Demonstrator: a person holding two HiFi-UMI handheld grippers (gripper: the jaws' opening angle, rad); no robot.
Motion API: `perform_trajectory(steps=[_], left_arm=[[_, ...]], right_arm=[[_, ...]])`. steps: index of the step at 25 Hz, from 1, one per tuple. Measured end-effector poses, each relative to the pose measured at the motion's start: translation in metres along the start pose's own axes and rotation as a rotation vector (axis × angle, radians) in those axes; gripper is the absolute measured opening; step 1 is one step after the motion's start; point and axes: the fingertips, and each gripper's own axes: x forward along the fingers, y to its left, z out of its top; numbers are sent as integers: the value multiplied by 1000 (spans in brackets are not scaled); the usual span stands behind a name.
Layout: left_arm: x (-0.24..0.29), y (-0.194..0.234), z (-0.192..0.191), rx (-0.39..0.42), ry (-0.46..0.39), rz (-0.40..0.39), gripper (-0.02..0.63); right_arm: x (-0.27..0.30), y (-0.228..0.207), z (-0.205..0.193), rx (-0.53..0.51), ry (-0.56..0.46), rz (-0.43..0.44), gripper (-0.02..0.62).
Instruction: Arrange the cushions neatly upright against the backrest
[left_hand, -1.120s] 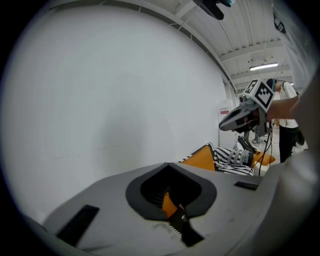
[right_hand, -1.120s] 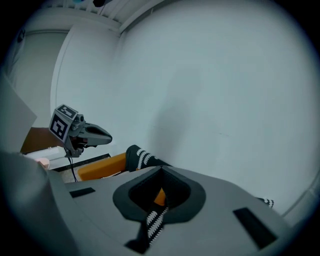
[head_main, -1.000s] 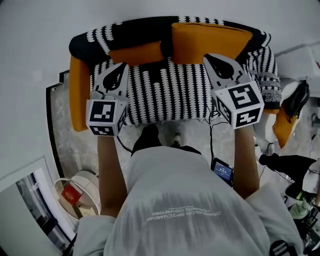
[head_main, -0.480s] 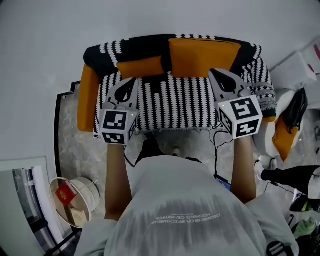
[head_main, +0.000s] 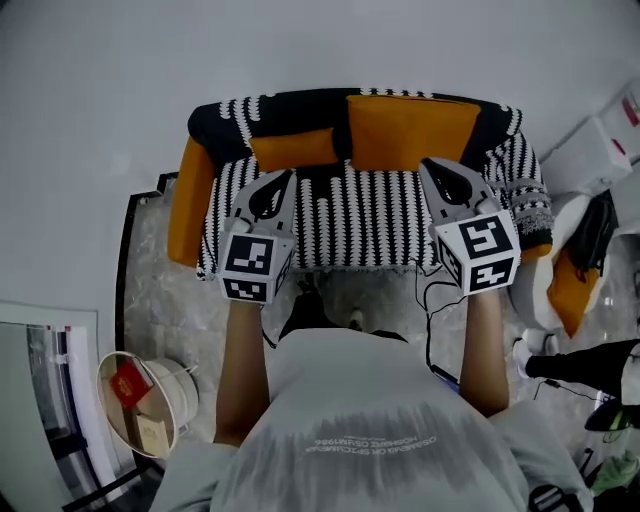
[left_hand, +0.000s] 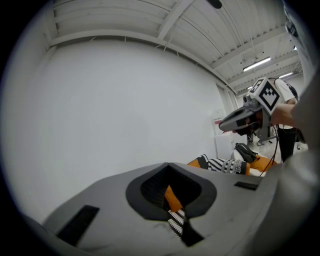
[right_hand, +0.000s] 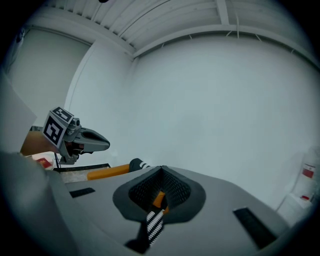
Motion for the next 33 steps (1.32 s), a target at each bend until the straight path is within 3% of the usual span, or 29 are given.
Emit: perform_trajectory(steps=[10,19,33], left_arm=[[-19,-7,11,-23,-48,15,20],[-28,-3,27,9,-74,23,20],[-38,-15,17,-2,-70,-2,20]], right_arm=[[-22,10,3,-50,-5,-46,3],[-21,18,7,-40,-22,-32,3],[-27,25,-3,-22,-24,-24,3]])
